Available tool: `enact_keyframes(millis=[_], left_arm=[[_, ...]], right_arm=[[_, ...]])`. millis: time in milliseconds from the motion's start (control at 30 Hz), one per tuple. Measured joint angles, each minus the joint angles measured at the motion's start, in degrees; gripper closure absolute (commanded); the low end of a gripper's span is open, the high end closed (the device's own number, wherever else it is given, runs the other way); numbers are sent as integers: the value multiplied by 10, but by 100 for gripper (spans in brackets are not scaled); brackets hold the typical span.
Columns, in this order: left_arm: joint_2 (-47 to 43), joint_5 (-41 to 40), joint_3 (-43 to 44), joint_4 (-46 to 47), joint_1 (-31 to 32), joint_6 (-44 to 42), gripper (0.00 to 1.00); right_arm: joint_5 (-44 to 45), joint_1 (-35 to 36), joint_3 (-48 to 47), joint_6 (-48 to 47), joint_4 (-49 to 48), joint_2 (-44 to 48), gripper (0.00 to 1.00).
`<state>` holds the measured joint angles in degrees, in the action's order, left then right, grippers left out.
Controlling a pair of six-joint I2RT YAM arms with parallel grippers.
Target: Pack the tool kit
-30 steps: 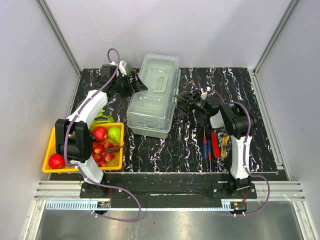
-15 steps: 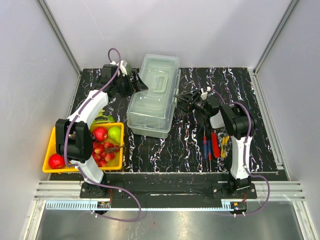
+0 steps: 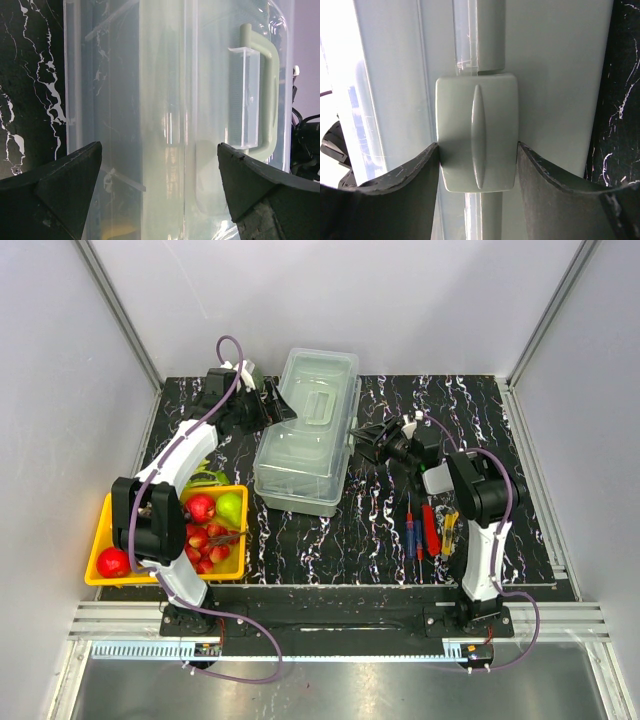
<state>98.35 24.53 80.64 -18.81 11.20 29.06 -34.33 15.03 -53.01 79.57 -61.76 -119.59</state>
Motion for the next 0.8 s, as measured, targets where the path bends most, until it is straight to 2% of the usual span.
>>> enact_keyframes(millis=[300,467,800], left_arm=[[2,-16,4,0,4,6,1],[5,-33,15,-12,8,12,1],[17,-40,33,-27,9,30,1]], right_arm=[[20,2,0,-42,71,35,66],[26,3,1,-47,80,41,66],[61,12,36,7,-33,18,67]])
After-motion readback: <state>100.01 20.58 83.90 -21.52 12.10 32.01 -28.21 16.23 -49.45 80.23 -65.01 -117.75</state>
